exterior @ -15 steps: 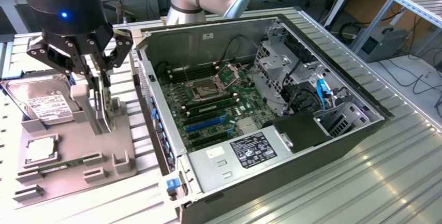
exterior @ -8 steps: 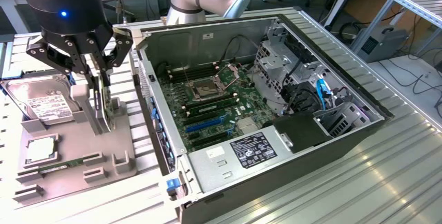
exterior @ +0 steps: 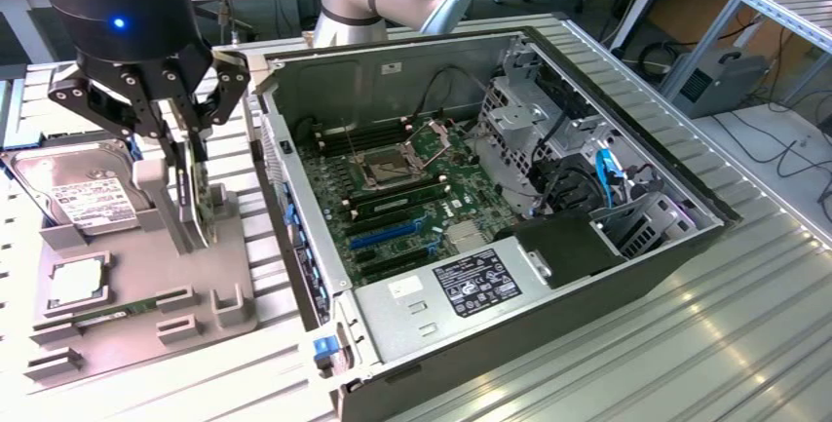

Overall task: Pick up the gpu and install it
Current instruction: 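Pick up the gpu and move the gpu toward the slot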

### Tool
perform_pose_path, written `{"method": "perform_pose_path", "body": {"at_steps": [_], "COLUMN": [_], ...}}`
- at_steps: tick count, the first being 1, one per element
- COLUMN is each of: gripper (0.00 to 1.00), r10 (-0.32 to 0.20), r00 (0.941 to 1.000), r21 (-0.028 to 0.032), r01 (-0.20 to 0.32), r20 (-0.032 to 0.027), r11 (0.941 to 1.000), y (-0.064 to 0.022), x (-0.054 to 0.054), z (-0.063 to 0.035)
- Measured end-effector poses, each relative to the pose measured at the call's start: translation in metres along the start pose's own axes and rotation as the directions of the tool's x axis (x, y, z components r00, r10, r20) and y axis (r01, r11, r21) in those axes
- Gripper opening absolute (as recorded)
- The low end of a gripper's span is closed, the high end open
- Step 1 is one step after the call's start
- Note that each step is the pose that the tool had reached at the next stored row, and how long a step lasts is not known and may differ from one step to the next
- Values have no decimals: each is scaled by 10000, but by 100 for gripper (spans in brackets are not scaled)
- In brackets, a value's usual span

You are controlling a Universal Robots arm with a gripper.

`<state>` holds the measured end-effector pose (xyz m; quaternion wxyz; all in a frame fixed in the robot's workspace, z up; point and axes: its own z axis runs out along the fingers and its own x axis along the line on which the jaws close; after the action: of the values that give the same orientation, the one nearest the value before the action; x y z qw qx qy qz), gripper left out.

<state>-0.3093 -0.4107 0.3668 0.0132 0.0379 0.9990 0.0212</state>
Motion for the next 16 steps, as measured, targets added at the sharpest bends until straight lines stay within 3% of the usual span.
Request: {"method": "perform_pose_path", "body": {"at_steps": [16], "gripper": [27], "r10": [0], "r00": [10000], "r21": [-2], "r01": [0], "r20": [0], "r11": [10000], "y": [1], "x": [-1], "z": [-32]}}
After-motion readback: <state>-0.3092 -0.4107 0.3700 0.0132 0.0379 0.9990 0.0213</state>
